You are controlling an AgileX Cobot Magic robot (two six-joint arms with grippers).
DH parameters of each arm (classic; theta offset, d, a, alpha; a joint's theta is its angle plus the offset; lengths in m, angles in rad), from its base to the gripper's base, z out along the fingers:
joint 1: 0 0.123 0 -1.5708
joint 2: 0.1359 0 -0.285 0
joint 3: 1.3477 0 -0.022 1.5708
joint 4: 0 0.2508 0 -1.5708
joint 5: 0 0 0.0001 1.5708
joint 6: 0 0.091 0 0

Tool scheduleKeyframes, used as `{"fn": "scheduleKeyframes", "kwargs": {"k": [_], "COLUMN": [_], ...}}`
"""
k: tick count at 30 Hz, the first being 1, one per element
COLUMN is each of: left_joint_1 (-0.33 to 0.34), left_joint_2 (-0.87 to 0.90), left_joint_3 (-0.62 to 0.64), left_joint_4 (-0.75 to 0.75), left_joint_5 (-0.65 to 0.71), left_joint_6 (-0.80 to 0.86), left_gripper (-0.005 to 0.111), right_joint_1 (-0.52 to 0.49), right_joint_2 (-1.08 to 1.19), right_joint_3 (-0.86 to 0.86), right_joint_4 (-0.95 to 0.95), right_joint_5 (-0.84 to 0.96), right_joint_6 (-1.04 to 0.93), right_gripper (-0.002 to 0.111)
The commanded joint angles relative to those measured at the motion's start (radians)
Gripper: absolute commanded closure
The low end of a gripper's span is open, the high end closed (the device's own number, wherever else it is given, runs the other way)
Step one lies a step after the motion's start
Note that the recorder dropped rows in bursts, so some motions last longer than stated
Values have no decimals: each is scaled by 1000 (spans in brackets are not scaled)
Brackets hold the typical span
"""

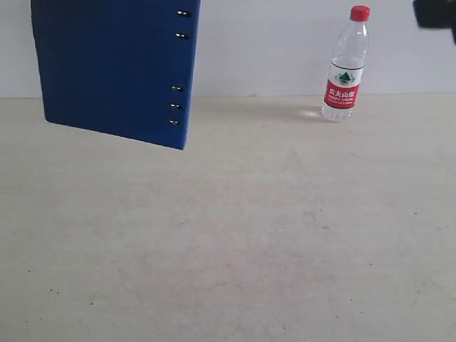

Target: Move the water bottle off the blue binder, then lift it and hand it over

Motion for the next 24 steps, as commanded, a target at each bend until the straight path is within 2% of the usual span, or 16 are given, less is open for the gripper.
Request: {"fn": "scheduleKeyframes", "kwargs": {"k": [1, 3, 7, 12, 14, 17, 20, 24], "left_joint_1": [-9, -9, -9, -9, -9, -9, -9, -9], "left_joint_2": [-6, -6, -6, -6, -6, -6, -6, -6], "left_joint_3": [4, 4, 4, 4, 4, 4, 4, 4], "left_joint_4": [-9, -9, -9, -9, -9, -9, -9, -9], "left_joint_5": [-102, -146, -127, -43, -1, 88, 229, 264], "left_joint_6": [8, 8, 8, 8, 8, 6, -8, -8], "left_gripper": [102, 102, 102, 102, 102, 102, 102, 102], "right_joint_1": [-3, -3, -3, -3, -3, -3, -3, -3], "right_joint_2": [-263, -381, -457, -370, -298, -211, -141, -124], "right_joint_3": [262, 382, 627, 943, 1015, 1050, 1050, 1050], "right_joint_4": [-2, -2, 26, 74, 128, 143, 103, 86], "right_joint_5": [-479, -542, -594, -1099, -1181, -1174, -1019, -864], "right_joint_6": [71, 106, 277, 329, 339, 335, 320, 344], "right_gripper": [107, 107, 107, 107, 107, 107, 107, 107]}}
